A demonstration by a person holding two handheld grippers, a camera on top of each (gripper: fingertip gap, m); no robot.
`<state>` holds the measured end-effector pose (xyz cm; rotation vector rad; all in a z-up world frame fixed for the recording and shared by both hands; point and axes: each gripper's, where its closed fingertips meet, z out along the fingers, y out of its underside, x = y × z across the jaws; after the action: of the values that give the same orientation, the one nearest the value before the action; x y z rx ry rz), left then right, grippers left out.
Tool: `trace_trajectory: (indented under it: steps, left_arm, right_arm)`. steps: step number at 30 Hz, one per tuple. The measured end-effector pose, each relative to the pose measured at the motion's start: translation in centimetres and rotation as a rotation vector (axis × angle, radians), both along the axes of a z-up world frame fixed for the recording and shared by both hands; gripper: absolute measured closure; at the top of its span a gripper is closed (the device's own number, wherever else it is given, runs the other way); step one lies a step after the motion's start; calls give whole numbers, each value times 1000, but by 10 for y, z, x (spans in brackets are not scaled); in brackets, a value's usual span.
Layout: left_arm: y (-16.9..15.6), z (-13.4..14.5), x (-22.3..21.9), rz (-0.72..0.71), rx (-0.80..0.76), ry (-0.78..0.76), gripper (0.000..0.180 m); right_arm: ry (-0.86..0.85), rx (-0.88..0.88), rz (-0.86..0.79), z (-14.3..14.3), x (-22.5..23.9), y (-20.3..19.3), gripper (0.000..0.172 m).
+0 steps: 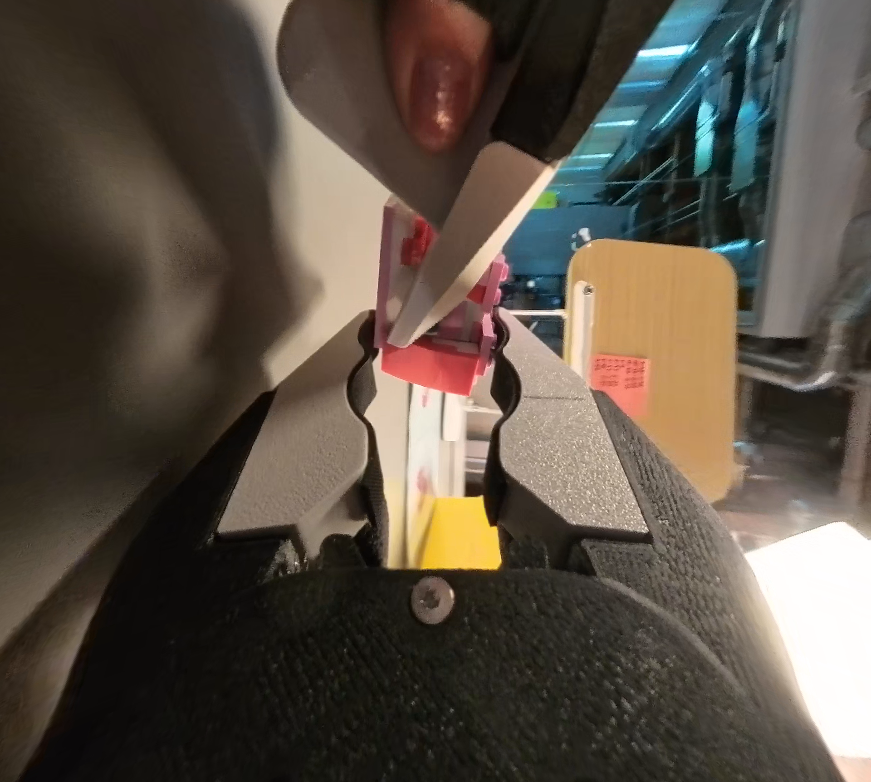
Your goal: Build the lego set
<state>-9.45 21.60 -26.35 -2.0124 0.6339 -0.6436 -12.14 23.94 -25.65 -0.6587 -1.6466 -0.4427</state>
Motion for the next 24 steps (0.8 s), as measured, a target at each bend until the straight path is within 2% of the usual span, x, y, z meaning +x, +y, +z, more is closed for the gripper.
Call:
trace_trajectory:
  steps: [7,12,15,17,19,24]
  left_arm:
    - [1,2,-1,3,7,-13,149]
    - [2,4,-3,-2,18,-21,149]
    - [0,8,-3,-31,5,-81,149]
    - [-7,17,2,-110,3,-169,149]
    - [-16,26,8,-205,-14,-264,149]
    - [-42,43,12,-444,-108,-473,149]
  right_arm:
    - [51,-46,2,2,-1,1,121]
    - [133,-133,25,12,2,1,91]
    - [226,-184,58,25,5,0,67]
    - [251,-210,104,28,5,-4,61]
    - [242,-267,217,26,4,-21,61]
    - [309,-443,428,41,9,-56,75]
